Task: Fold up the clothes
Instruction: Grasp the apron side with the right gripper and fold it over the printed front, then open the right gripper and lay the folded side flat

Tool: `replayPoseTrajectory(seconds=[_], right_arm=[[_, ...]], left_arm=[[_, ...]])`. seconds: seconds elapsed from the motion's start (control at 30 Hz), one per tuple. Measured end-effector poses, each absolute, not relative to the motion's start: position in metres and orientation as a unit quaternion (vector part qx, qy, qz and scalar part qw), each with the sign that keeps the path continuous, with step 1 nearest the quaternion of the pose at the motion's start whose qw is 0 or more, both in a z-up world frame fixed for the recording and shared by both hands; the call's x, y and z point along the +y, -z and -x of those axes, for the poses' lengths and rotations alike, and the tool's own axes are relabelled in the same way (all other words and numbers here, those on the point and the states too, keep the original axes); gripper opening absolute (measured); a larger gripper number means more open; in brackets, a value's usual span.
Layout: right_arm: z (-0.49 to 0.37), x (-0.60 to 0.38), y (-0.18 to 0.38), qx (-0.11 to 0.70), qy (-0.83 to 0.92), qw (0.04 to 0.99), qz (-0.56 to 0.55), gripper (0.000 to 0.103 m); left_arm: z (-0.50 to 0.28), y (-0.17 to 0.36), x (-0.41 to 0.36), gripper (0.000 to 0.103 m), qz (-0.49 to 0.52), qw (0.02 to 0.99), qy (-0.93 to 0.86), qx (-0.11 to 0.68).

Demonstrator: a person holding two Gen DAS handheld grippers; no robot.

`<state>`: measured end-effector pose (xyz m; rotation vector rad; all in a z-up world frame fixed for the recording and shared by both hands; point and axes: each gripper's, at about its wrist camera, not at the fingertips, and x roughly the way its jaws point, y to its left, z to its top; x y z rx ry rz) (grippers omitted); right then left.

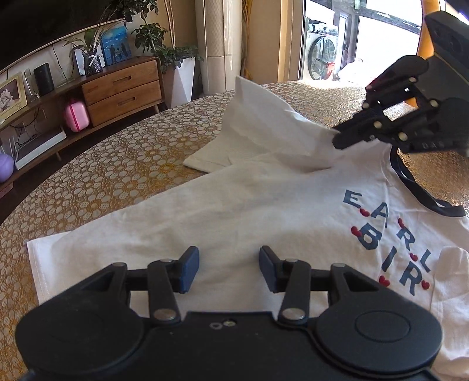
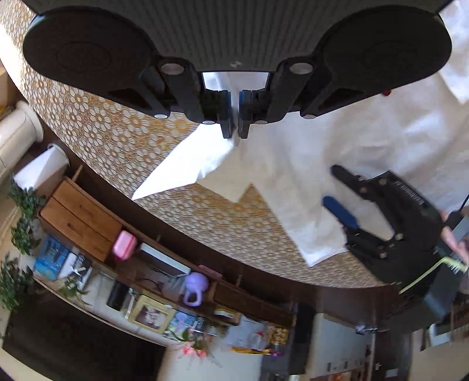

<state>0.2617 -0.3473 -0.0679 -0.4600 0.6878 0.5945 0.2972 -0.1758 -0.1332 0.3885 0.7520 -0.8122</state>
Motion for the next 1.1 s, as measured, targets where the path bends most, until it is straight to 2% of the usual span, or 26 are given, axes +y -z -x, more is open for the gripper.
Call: replayPoseTrajectory(seconds=[0.23,0.4,0.6,0.67,0.8,0.83,0.87,0.97,1.03,1.1], right_arm=[[-0.245,-0.34,0.092,0.368,-0.306,0.851,0.218,0.004],[-0.244,-0.338,0.076,0.344,-0.289,0.866,0.218,0.009],[-0.266,-0.299,0.072,0.327,-0.28,0.868,0.245,0.033],[-0.276,-0.285,0.077,0.321,-0.275,0.87,0.253,0.061],[-0.298,-0.267,0.083,0.322,-0.274,0.878,0.226,0.06],[-0.305,-0.266,0.084,0.33,-0.271,0.879,0.214,0.056],[-0.312,-0.265,0.085,0.338,-0.266,0.879,0.205,0.046],[-0.331,-0.262,0.09,0.363,-0.256,0.878,0.179,0.032],[-0.336,-0.262,0.094,0.372,-0.245,0.878,0.176,0.031],[-0.338,-0.262,0.098,0.379,-0.236,0.877,0.179,0.021]], left_arm=[[-0.295,0.134,-0.177,0.103,-0.182,0.835,0.381,0.354],[-0.289,0.131,-0.175,0.103,-0.19,0.834,0.383,0.349],[-0.279,0.122,-0.163,0.103,-0.183,0.839,0.387,0.335],[-0.28,0.121,-0.156,0.103,-0.18,0.842,0.382,0.337],[-0.284,0.124,-0.144,0.103,-0.171,0.846,0.37,0.344],[-0.285,0.125,-0.142,0.103,-0.169,0.847,0.368,0.346],[-0.285,0.126,-0.139,0.103,-0.168,0.847,0.365,0.347],[-0.285,0.13,-0.134,0.103,-0.162,0.848,0.362,0.352],[-0.285,0.133,-0.132,0.103,-0.158,0.849,0.361,0.353],[-0.284,0.135,-0.13,0.103,-0.153,0.85,0.361,0.352]])
